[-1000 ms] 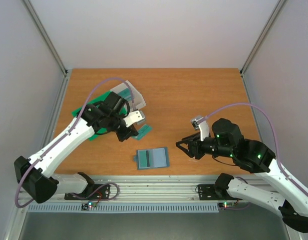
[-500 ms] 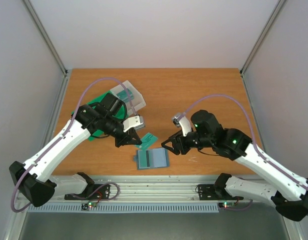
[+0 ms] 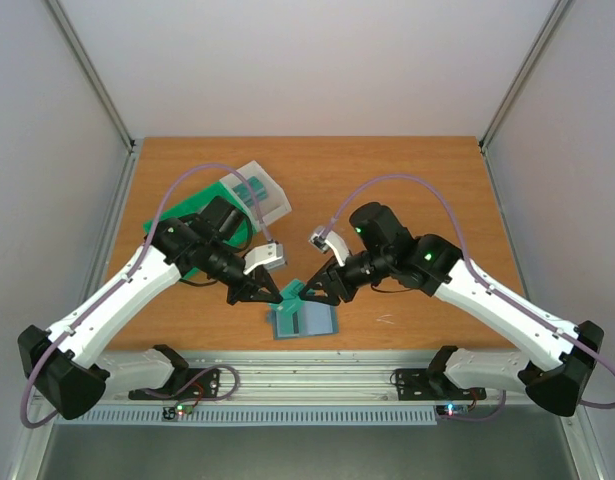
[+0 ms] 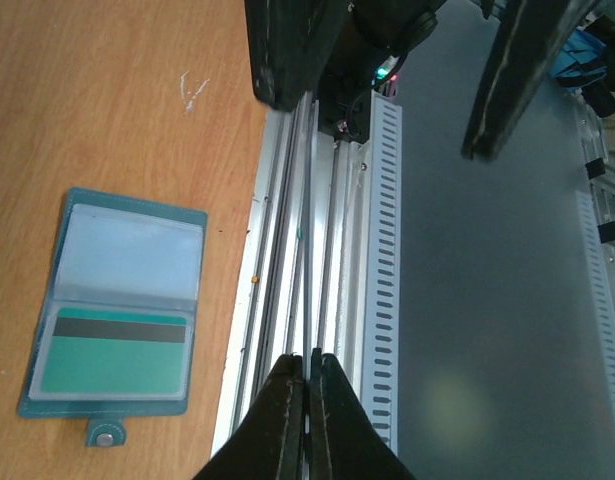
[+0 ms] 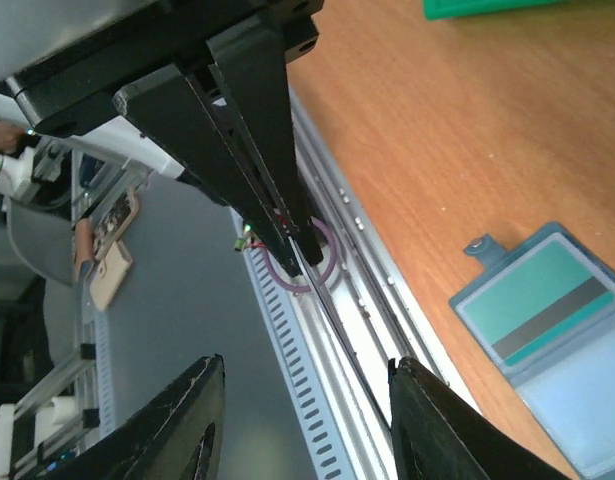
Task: Take the credit cards out of the card holder
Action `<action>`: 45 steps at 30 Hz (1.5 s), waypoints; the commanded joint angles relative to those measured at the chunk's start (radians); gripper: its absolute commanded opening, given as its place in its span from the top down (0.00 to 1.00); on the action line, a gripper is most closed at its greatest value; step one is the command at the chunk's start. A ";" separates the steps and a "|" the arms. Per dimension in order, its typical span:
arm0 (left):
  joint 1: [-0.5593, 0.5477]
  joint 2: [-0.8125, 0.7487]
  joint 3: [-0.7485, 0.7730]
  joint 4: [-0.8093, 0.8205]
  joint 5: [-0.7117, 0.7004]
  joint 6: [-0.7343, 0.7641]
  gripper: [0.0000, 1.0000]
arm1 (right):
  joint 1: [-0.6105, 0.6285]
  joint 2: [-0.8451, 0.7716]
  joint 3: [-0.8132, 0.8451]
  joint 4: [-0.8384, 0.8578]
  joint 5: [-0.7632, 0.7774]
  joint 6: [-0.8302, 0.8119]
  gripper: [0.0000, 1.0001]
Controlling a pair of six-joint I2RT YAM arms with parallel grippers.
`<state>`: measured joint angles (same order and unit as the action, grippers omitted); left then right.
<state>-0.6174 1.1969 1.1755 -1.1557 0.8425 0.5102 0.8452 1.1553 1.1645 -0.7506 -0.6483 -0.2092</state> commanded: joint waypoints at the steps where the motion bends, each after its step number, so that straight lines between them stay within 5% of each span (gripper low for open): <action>1: 0.001 -0.016 -0.011 0.038 0.060 0.041 1.00 | -0.005 0.037 0.043 0.000 -0.089 -0.041 0.54; 11: 0.001 -0.037 -0.026 0.049 0.070 0.056 1.00 | -0.004 0.073 0.041 0.004 -0.125 -0.053 0.69; 20: 0.001 -0.056 -0.024 0.052 0.062 0.060 1.00 | -0.005 0.068 0.029 0.007 -0.173 -0.070 0.99; 27: 0.001 -0.107 0.005 0.132 -0.056 -0.061 0.99 | -0.005 0.027 0.002 0.060 -0.187 -0.035 0.99; 31: 0.002 -0.134 0.069 0.148 -0.173 -0.233 0.54 | -0.005 -0.018 -0.012 0.104 -0.173 0.017 0.99; 36: 0.002 -0.204 0.081 0.269 -0.383 -0.579 0.41 | -0.006 -0.061 -0.025 0.182 -0.089 0.140 0.99; 45: 0.002 -0.284 0.055 0.448 -0.356 -1.095 0.30 | -0.015 -0.119 -0.019 0.319 0.111 0.350 0.99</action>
<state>-0.6167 0.9680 1.2606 -0.8864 0.4957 -0.2794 0.8356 1.0664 1.1393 -0.5289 -0.6476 0.0154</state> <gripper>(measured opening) 0.673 0.019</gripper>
